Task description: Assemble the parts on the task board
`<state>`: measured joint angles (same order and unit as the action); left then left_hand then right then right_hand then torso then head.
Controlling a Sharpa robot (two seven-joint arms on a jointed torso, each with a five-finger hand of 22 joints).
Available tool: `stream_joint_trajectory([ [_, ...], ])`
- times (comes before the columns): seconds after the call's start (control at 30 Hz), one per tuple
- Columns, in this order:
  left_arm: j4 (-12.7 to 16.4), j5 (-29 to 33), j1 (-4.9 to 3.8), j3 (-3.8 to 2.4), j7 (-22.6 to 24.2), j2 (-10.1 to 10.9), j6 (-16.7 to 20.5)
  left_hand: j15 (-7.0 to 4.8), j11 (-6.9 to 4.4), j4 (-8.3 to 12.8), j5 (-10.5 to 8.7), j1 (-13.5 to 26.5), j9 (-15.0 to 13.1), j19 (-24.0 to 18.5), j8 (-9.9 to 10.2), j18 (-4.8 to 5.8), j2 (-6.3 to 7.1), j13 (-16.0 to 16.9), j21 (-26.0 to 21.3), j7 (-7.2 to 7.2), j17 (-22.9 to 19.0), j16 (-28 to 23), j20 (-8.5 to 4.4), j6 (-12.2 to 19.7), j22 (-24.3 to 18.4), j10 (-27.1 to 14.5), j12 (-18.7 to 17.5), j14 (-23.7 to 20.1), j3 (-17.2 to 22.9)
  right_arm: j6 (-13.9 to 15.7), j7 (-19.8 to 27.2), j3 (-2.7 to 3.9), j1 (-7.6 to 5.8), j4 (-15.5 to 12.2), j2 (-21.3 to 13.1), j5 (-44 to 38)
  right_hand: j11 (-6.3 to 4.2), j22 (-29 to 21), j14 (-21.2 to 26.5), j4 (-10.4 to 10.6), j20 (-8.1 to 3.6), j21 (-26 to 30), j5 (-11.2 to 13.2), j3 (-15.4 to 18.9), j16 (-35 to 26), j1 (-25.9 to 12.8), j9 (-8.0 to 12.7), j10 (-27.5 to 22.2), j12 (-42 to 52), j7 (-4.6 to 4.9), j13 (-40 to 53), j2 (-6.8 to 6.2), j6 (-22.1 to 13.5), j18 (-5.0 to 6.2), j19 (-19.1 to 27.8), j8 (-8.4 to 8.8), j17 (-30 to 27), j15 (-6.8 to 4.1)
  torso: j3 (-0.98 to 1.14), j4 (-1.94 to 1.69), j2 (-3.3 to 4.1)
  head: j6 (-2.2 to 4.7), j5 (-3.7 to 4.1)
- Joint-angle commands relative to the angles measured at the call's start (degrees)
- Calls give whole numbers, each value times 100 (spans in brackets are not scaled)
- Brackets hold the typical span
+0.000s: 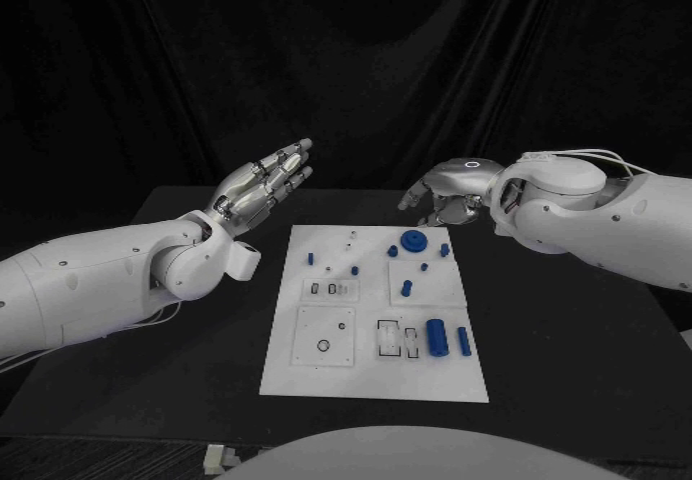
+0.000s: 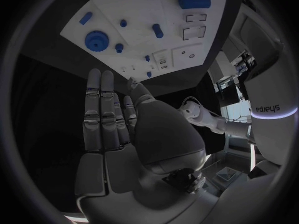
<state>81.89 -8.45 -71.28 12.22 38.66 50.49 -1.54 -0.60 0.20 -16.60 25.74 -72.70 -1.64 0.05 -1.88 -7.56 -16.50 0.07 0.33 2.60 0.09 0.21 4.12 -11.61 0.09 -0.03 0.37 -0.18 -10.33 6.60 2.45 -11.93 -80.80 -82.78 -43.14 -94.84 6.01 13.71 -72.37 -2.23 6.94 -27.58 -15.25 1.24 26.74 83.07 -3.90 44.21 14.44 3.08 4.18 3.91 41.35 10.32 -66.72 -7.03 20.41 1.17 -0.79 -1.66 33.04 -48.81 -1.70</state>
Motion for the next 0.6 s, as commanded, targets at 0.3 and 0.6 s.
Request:
stream_joint_trajectory([
  [0.3,98,-51,-22,-7,388,122,-64,40,55,-2,83,-117,-14,-5,-47,-115,5,-7,-33,34,-9,-21,44,-92,-9,3,-37,18,-1,221,-153,5,149,283,301,-1119,-146,3025,-370,69,-192,-2843,70,-309,2969,-147,-35,573,-605,368,-7,-178,432,-188,-238,145,1960,-240,-18,-155,143,-71,134],
  [0.6,100,-51,-23,-7,362,109,-128,31,58,-4,92,-127,-14,-5,-47,-119,4,-7,-33,39,-9,-21,41,-92,-9,3,-37,18,2,508,-64,4,337,598,542,-1159,-142,3898,-730,239,-218,-3530,402,-242,3552,-315,-23,725,-634,388,14,-283,521,-295,-532,180,2587,-266,-41,-208,286,47,193],
])
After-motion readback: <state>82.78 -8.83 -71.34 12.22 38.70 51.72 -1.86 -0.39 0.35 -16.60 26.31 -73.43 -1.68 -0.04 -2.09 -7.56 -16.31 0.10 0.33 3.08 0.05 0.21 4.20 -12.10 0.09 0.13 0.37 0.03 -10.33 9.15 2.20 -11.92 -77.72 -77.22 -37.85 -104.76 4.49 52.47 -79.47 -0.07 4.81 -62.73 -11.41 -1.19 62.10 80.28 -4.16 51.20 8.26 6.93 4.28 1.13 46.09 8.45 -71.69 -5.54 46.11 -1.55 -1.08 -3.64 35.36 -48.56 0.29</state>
